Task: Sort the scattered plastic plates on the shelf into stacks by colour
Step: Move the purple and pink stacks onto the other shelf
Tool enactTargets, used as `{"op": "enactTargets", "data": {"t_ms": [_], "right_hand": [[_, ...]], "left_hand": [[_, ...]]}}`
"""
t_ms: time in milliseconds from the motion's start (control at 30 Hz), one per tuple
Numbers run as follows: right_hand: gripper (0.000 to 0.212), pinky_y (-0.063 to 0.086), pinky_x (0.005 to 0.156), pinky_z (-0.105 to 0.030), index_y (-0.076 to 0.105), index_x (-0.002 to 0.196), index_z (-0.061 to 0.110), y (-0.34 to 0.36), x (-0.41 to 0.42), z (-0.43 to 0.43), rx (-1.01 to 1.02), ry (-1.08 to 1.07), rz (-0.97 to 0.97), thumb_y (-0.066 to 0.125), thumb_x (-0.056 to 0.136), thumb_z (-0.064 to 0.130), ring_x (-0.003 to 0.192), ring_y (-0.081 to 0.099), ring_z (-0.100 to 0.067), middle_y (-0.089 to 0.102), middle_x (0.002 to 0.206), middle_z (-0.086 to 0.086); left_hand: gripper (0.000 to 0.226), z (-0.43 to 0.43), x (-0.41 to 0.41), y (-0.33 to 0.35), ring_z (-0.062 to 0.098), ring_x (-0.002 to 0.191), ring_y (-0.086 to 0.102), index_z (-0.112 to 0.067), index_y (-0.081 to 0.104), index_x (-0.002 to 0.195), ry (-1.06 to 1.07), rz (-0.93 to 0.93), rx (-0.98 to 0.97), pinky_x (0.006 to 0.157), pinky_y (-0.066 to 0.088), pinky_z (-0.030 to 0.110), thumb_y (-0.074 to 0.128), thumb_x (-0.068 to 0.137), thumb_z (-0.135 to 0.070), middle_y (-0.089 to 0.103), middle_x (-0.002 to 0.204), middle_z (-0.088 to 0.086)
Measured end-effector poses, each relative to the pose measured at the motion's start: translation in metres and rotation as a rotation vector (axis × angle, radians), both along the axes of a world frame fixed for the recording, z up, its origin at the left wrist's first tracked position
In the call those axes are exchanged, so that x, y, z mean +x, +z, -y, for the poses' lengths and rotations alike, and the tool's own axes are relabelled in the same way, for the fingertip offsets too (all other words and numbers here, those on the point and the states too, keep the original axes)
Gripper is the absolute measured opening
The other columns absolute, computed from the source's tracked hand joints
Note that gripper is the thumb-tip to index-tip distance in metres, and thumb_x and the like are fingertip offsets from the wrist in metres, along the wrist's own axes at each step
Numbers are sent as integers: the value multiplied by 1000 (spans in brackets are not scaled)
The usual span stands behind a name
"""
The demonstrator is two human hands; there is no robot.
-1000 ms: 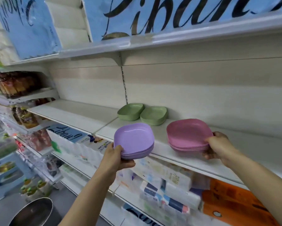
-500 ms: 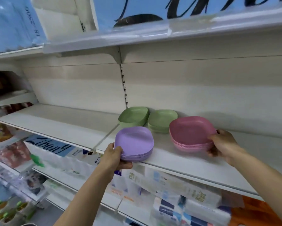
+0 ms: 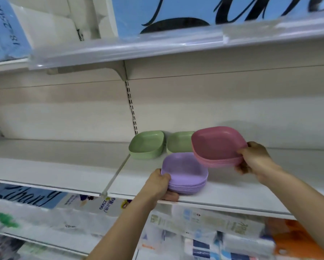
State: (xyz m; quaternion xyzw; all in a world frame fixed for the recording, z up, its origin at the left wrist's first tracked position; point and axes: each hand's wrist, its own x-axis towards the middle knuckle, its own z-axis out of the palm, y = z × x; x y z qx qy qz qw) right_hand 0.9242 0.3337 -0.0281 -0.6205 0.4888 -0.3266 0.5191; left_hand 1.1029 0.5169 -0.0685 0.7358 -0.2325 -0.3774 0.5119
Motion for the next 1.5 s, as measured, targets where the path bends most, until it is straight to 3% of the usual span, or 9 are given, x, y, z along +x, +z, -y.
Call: {"op": "enactTargets", "data": {"t_ms": [200, 300, 467, 667, 767, 1033, 1267, 1400, 1500], "right_hand": [[16, 41, 37, -27, 49, 106, 1, 10, 41, -46, -35, 88, 65, 42, 91, 1, 44, 48, -26, 52, 62, -18], [17, 43, 33, -26, 47, 108, 3, 11, 74, -79, -31, 175, 71, 43, 92, 2, 36, 47, -24, 50, 59, -16], [24, 52, 50, -36, 51, 109, 9, 4, 115, -127, -27, 406, 46, 50, 96, 29, 52, 56, -26, 58, 64, -11], [64, 36, 100, -30, 61, 121, 34, -13, 79, -123, -817, 487, -439, 37, 77, 75, 117, 49, -12, 58, 123, 12], [53, 28, 103, -28, 55, 128, 40, -30, 62, -115, -924, 582, -750, 49, 81, 65, 131, 38, -10, 47, 137, 18], [31, 35, 101, -29, 62, 124, 34, -44, 70, -115, -966, 605, -739, 50, 96, 38, 122, 47, -12, 55, 133, 21], [33, 33, 97, -28, 57, 128, 34, -50, 80, -113, -973, 595, -753, 46, 98, 38, 126, 43, -11, 52, 136, 21], [33, 36, 100, -30, 58, 126, 36, -47, 80, -113, -938, 582, -702, 47, 96, 43, 125, 45, -9, 55, 133, 19], [40, 33, 103, -29, 54, 130, 35, -38, 74, -112, -953, 507, -662, 41, 95, 49, 127, 44, -10, 51, 137, 14]], "left_hand": [[49, -26, 21, 16, 19, 47, 58, -14, 53, 114, 59, 485, 57, 51, 48, 28, 24, 100, -52, 67, 80, 15], [56, -52, 39, 33, 20, 57, 66, -24, 50, 121, 99, 293, -158, 54, 52, 32, 21, 96, -65, 66, 100, 7], [34, -78, 79, 36, 24, 56, 65, -16, 45, 135, 76, 223, -163, 48, 52, 30, 39, 102, -17, 65, 85, 16], [45, -105, 123, 9, 27, 48, 63, -18, 46, 134, 95, 366, -14, 49, 52, 30, 31, 95, -3, 65, 80, 18], [50, -100, 132, 1, 30, 48, 64, -19, 47, 136, 37, 400, 52, 48, 50, 28, 30, 92, -3, 67, 73, 20], [48, -77, 146, -2, 28, 39, 61, -10, 49, 134, -12, 525, 121, 45, 50, 27, 32, 90, -1, 67, 72, 15], [47, -67, 158, -2, 34, 52, 64, -11, 52, 133, -40, 599, 173, 59, 57, 36, 35, 89, -4, 69, 74, 18], [49, -70, 159, 2, 34, 107, 62, -17, 41, 144, -2, 816, 342, 91, 51, 42, 41, 97, -31, 64, 122, 15], [57, -71, 144, 14, 34, 119, 48, -14, 41, 145, 68, 1002, 269, 96, 43, 44, 43, 97, -45, 54, 129, 17]]}}
